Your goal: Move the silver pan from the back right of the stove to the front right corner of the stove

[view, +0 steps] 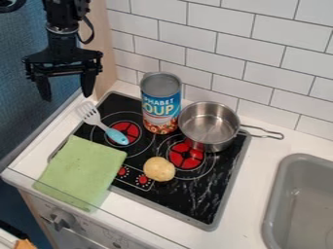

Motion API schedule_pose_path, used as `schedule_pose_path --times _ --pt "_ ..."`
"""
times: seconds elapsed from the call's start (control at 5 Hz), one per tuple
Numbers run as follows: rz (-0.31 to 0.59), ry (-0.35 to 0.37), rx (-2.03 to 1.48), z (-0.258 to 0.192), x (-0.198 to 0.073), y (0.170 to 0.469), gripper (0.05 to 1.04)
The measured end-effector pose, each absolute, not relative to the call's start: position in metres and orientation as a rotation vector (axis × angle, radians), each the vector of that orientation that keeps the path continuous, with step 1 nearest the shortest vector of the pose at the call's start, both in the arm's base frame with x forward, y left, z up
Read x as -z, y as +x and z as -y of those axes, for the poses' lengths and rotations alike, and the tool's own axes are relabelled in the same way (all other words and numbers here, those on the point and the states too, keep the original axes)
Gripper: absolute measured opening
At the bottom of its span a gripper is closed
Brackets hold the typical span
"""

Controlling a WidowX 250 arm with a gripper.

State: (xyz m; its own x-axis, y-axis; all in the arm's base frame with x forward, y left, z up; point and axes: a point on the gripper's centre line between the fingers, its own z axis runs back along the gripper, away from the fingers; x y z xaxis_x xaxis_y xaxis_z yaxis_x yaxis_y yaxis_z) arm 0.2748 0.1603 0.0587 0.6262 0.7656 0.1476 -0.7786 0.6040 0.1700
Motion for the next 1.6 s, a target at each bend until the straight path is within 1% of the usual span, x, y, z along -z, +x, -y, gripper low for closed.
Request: schedule_pose_path --times 0.2,0.4,0.6,0.8,1.0,1.2,1.4,1.6 --pt "0.025 0.226 -0.895 -0.158 -0.048 0.271 1.000" --pt "-0.005 0.234 -0.853 -0.139 -0.038 0.265 1.000" --pt "-0.019 0.209 -0.831 -0.122 -0.034 0.254 1.000" --pt "0.046 0.224 -0.763 -0.085 -0.037 0.255 1.000" --pt "0.104 0.163 -0.781 -0.061 -0.040 0.253 1.000" --pt "0.136 0.110 -0.841 -0.030 -0.042 0.260 1.000" --pt "0.198 0.077 -0.933 -0.014 -0.042 0.270 1.000" --pt "0.273 0.039 -0.995 -0.001 -0.037 0.287 1.000"
